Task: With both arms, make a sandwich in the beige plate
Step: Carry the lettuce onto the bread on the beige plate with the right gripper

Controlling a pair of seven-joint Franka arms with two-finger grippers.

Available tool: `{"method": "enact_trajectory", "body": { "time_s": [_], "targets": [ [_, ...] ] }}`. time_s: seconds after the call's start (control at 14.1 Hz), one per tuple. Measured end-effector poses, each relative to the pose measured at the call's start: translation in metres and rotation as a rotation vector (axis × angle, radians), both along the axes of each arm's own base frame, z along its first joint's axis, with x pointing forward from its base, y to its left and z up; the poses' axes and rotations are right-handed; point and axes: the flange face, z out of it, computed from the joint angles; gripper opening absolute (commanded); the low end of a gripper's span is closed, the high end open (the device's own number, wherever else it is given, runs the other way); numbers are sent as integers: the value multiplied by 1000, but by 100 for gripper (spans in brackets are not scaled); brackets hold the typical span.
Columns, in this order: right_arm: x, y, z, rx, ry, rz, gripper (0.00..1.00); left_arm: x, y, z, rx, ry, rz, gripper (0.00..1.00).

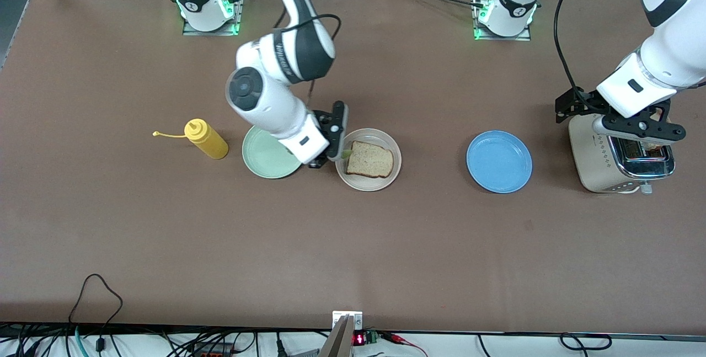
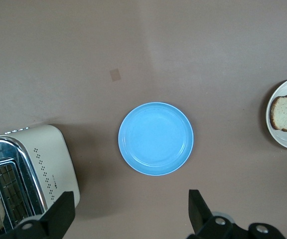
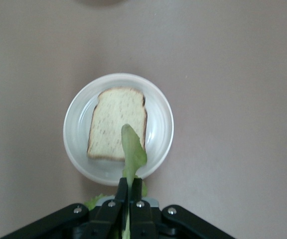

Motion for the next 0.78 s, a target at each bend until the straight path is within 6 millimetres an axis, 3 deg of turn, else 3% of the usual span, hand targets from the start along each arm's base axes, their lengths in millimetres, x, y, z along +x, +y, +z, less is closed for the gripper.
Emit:
{"method": "enact_trajectory", "body": {
  "time_s": [0.35, 0.64, 0.71, 0.78],
  "targets": [
    [-18, 48, -60, 13, -100, -55, 0, 0, 0, 0, 0, 0, 0, 100],
    [-26, 65, -91, 26, -158, -111, 0, 0, 0, 0, 0, 0, 0, 100],
    [-27, 68, -96, 30, -166, -127, 17, 0, 0, 0, 0, 0, 0, 100],
    [-29, 71, -101, 35, -172, -145, 99, 0, 0, 0, 0, 0, 0, 100]
  ]
}}
